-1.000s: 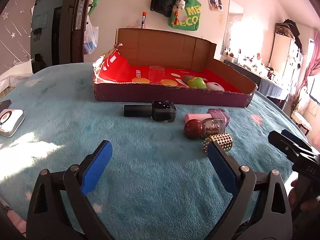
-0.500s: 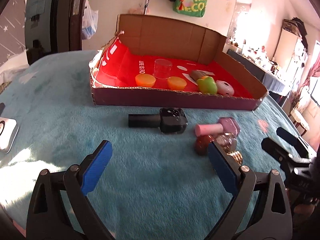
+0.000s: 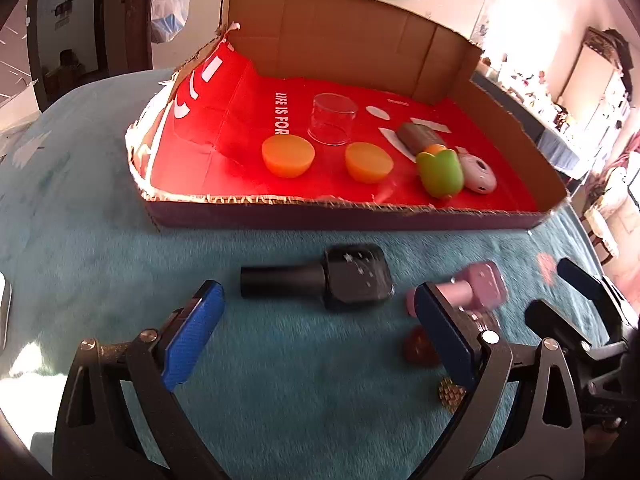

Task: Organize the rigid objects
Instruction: 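Reach the left tool toward the black nail polish bottle while the right tool approaches the pink nail polish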

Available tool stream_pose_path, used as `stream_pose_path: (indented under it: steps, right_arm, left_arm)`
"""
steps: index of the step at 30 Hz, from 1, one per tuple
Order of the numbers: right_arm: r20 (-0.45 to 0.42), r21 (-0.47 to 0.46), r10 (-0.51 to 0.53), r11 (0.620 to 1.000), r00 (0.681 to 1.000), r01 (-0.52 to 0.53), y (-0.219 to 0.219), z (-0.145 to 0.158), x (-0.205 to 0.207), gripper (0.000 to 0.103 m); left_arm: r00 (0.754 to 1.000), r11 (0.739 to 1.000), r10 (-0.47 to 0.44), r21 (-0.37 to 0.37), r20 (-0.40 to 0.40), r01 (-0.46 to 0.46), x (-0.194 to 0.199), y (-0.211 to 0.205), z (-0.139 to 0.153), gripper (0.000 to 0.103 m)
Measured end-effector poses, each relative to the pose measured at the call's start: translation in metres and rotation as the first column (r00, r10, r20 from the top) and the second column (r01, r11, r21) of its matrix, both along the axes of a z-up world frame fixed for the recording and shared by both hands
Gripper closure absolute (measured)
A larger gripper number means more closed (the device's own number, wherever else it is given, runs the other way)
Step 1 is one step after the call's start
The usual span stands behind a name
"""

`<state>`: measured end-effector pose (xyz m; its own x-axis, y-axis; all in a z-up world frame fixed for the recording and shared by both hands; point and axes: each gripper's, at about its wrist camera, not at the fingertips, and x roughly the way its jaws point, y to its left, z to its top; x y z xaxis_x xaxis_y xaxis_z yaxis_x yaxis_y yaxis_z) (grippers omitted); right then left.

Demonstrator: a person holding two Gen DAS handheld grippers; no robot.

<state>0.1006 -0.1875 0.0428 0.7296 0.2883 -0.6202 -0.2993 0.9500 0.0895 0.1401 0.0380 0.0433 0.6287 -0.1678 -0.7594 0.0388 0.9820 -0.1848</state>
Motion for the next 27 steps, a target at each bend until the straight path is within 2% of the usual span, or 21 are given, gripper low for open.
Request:
stream_pose_path:
  steps: [5,11,13,16,19,22,27]
  right_arm:
    - [-0.019,-0.005,-0.004,1.000,1.000,0.004,-0.004,0.001,0.007,0.000]
    - [-0.036,-0.009,0.015,1.000,0.999,-0.015,-0.003,0.002,0.013,0.000]
    - [-0.039,-0.005,0.025,1.000,0.999,-0.025,-0.002,0.003,0.014,0.000]
    - [-0.036,-0.004,0.041,0.999,0.998,-0.042,-0.001,0.006,0.014,0.000]
    - [-0.040,-0.021,0.083,0.996,0.996,-0.084,0.002,0.007,0.018,0.000]
    - [-0.073,-0.056,0.159,0.985,0.985,-0.163,0.008,0.004,0.026,0.000]
    - [-0.074,-0.112,0.183,0.975,0.980,-0.190,0.010,0.004,0.027,0.000]
  left_arm:
    - [1.000,1.000,0.010,0.028,-0.030,-0.009,0.012,0.000,-0.007,0.006]
    - [1.000,0.999,-0.024,0.044,-0.008,0.024,-0.005,0.014,-0.007,0.006]
    - [1.000,0.998,-0.001,0.059,-0.008,0.002,-0.015,0.029,-0.006,0.005]
    - [1.000,0.999,0.019,0.036,-0.021,-0.018,-0.028,0.051,-0.006,0.005]
    - [0.997,0.992,0.073,0.102,-0.034,-0.070,-0.035,0.056,-0.004,0.006]
    - [0.999,0.999,0.020,0.036,-0.048,-0.018,-0.031,0.048,-0.003,0.006]
    - [0.999,0.999,0.009,0.032,-0.042,-0.008,-0.013,0.022,0.002,0.006]
